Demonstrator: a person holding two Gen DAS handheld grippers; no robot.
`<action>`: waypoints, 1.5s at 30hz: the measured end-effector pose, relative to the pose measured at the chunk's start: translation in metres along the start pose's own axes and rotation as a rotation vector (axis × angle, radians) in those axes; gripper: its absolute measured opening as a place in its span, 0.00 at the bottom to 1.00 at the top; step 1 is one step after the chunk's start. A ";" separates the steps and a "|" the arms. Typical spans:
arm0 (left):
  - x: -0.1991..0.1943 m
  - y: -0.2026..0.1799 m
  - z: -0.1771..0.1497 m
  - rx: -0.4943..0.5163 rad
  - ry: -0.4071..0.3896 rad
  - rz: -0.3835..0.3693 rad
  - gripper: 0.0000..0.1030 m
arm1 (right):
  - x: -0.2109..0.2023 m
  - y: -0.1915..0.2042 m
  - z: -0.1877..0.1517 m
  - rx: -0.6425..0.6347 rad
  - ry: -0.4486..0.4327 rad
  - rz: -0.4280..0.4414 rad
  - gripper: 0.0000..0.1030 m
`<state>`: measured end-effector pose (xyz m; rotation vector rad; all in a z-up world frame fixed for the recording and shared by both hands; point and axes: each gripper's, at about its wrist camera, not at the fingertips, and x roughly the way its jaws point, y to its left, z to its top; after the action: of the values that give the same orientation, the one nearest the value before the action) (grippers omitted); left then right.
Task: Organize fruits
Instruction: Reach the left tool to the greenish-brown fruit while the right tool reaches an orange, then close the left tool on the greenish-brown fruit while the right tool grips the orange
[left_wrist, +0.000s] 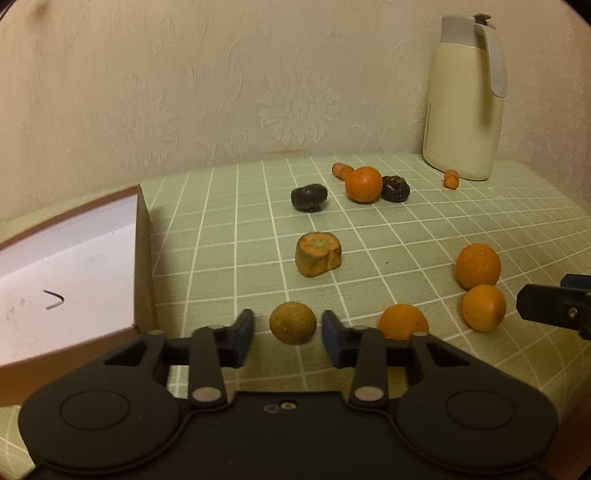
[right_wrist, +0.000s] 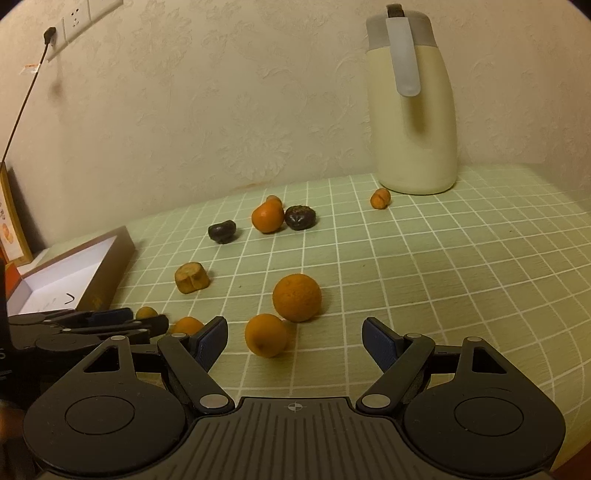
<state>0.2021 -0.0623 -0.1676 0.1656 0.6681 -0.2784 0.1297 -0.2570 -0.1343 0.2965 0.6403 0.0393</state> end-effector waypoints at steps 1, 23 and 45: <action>0.000 0.001 -0.001 -0.013 -0.007 -0.004 0.26 | 0.001 0.000 -0.001 0.001 0.002 0.001 0.78; -0.020 0.002 -0.020 -0.012 -0.043 0.030 0.17 | 0.024 0.013 -0.006 -0.009 0.034 -0.019 0.42; -0.019 0.000 -0.021 -0.028 -0.050 0.046 0.17 | 0.048 0.029 -0.003 -0.004 0.067 -0.006 0.33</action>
<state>0.1755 -0.0530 -0.1716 0.1471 0.6178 -0.2283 0.1680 -0.2224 -0.1559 0.2902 0.7077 0.0454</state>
